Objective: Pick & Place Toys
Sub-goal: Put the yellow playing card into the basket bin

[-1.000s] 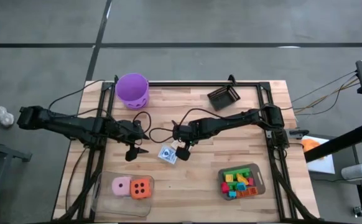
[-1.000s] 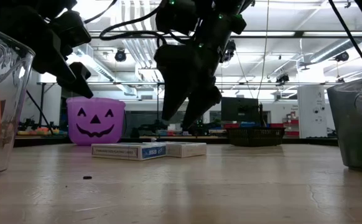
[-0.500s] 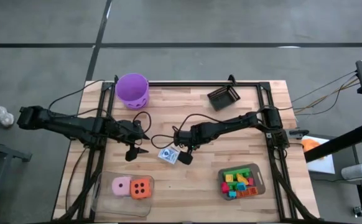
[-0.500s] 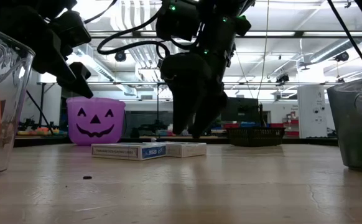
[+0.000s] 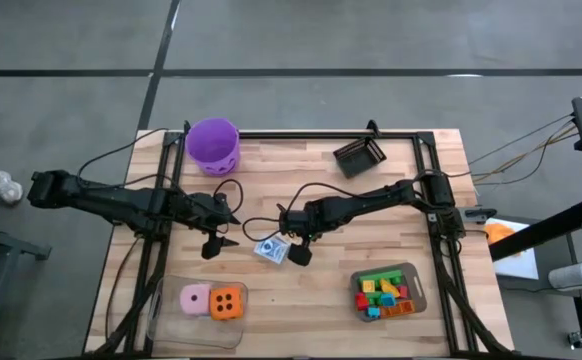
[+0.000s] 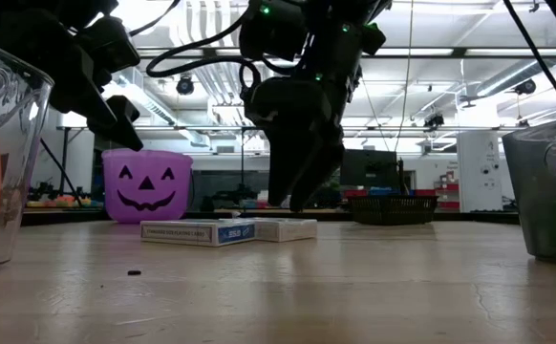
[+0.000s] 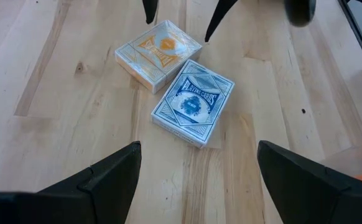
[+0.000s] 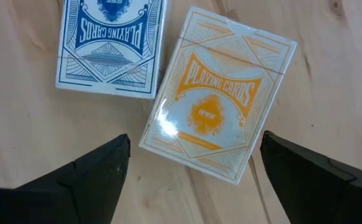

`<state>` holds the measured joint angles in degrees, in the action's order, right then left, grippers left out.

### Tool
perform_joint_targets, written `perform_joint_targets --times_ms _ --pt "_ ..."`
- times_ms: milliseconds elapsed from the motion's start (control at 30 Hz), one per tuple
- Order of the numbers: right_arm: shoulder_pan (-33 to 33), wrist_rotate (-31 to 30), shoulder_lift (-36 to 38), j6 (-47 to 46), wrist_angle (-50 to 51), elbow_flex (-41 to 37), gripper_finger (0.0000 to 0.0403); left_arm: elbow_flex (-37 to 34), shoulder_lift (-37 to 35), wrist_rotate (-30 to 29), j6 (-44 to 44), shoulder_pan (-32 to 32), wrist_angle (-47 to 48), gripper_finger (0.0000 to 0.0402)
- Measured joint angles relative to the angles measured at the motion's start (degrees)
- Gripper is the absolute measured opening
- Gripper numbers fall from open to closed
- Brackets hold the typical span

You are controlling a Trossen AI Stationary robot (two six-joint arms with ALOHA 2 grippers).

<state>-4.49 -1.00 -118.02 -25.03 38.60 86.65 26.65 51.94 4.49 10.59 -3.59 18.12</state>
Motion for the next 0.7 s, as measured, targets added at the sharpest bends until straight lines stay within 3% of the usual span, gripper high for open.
perform_joint_targets --times_ms 700 --pt "-0.42 3.7 0.04 2.8 -1.12 -0.45 0.0349 0.0 0.0 0.0 0.0 -0.01 0.01 0.0323"
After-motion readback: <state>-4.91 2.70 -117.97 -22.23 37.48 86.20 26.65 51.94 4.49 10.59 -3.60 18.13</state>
